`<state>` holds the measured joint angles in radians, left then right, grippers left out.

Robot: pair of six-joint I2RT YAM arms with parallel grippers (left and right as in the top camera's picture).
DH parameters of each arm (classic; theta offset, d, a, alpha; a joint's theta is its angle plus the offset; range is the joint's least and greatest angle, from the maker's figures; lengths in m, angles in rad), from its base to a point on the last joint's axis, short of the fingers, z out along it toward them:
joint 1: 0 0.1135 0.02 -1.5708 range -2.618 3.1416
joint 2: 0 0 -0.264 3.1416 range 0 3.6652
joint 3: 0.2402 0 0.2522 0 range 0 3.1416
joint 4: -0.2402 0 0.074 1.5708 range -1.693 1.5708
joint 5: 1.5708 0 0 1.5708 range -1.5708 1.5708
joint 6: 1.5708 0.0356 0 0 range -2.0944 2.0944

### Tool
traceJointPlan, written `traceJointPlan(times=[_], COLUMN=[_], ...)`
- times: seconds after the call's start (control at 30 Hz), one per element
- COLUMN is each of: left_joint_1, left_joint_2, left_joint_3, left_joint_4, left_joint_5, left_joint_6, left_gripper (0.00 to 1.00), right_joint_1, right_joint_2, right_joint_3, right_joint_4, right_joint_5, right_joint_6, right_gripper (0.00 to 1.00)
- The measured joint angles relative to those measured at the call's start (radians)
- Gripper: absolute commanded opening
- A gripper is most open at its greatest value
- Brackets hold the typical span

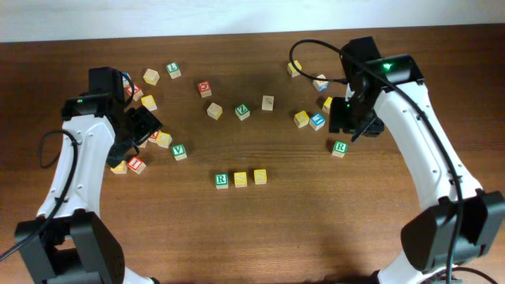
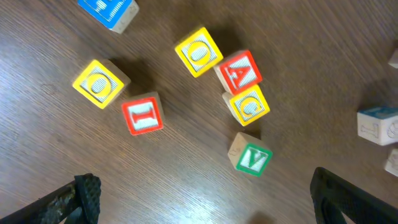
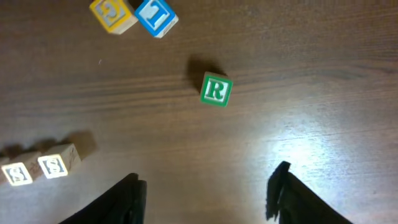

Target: Spell out RSS

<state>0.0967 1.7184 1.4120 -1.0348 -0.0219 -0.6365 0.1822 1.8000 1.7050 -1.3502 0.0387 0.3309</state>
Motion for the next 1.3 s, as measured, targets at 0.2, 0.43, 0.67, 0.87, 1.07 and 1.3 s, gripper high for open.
traceJointPlan(times=[0.2,0.43,0.67,0.87,1.07,1.3], left_joint_1=[-0.035,-0.206,-0.287,-0.301,-0.301,-0.304], left_joint_2=[0.000,0.000,0.000,0.000,0.000,0.040], left_joint_3=[-0.002,-0.097,-0.197,-0.325,-0.399,-0.402], left_joint_4=[-0.061,-0.088,0.042,0.174,0.281,0.301], left_joint_5=[0.203,0.143,0.029,0.037,0.095,0.140], left_joint_6=[0.127,0.218,0.232,0.233,0.233,0.245], left_gripper=[0.78,0.00,0.00,0.00,0.00,0.00], right_joint_1=[0.000,0.001,0.001,0.022,0.106,0.188], right_joint_2=[0.026,0.028,0.034,0.036,0.036,0.036], right_joint_3=[-0.003,-0.161,-0.370,-0.479,-0.497,-0.511], right_joint_4=[-0.009,0.078,0.283,0.439,0.491,0.541], right_joint_5=[-0.012,-0.047,-0.206,-0.340,-0.377,-0.314], right_joint_6=[0.000,-0.002,-0.002,0.001,0.017,0.091], right_gripper=[0.34,0.19,0.19,0.04,0.04,0.04])
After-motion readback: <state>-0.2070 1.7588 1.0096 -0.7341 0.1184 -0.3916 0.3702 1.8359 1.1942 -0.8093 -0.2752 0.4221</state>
